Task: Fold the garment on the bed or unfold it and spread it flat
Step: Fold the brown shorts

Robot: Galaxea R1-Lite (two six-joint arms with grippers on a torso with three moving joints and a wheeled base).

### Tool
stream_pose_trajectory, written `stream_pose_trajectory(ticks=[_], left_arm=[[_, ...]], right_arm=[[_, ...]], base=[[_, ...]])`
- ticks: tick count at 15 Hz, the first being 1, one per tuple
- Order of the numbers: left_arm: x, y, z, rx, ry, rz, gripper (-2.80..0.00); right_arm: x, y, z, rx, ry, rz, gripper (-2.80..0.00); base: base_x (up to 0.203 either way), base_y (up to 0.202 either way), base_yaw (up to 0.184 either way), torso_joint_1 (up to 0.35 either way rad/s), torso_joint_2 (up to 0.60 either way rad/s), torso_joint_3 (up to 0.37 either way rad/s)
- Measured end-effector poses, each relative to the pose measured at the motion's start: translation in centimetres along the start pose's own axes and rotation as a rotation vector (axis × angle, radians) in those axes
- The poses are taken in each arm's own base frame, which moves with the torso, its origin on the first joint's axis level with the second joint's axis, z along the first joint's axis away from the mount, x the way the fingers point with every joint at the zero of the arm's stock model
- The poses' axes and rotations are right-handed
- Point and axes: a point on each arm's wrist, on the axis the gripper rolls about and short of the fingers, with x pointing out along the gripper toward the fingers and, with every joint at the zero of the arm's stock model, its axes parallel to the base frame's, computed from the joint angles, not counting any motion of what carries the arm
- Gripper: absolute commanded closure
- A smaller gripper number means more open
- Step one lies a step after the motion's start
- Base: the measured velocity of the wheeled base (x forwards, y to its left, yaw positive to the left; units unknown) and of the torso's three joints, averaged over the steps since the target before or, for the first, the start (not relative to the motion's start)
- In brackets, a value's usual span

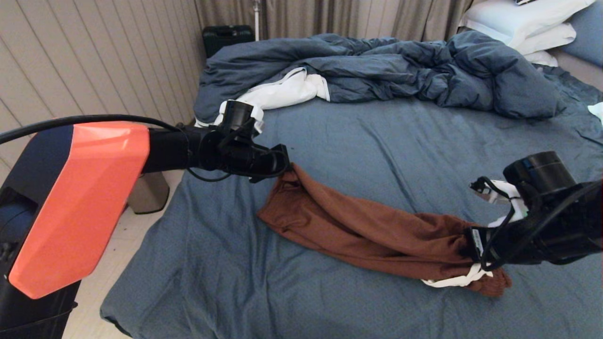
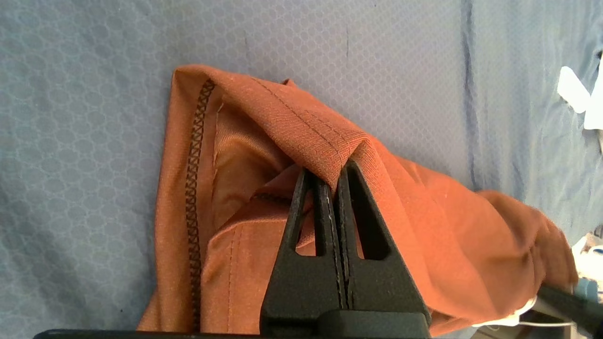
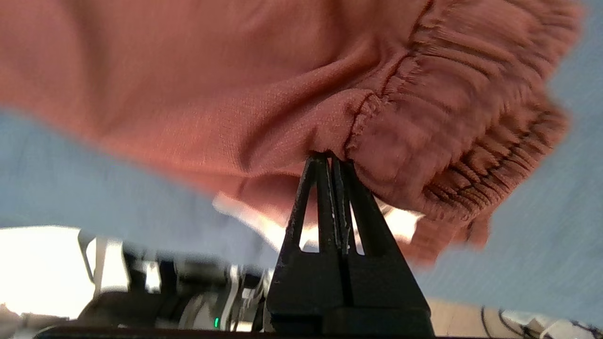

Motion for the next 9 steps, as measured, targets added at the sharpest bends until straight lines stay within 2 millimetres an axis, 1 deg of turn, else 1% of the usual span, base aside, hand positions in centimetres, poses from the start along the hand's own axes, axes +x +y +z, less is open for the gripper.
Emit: stream_pose_trajectory(ticks=[2,4,9], left_arm=[[0.1,0.0,0.0,0.0,-0.001,0.0,0.0],[0.2,0.1,0.0,0.0,-0.004,0.002,0.0],[0.2,0.1,0.0,-0.001,-0.004,0.004,0.0]], right_arm=[[0.5,-0.4,1.0,0.018,-0.009,-0.014,0.0],[1.1,-1.4,2.0,0.051,-0.024,-0.035,0.0],[3.2,-3.1,4.5,0.123,-0.054,-0.064,0.0]], base=[[0.0,0.0,0.0,0.0,0.0,0.0],[0.0,0.0,0.0,0.0,0.0,0.0],[0.0,0.0,0.0,0.0,0.0,0.0]])
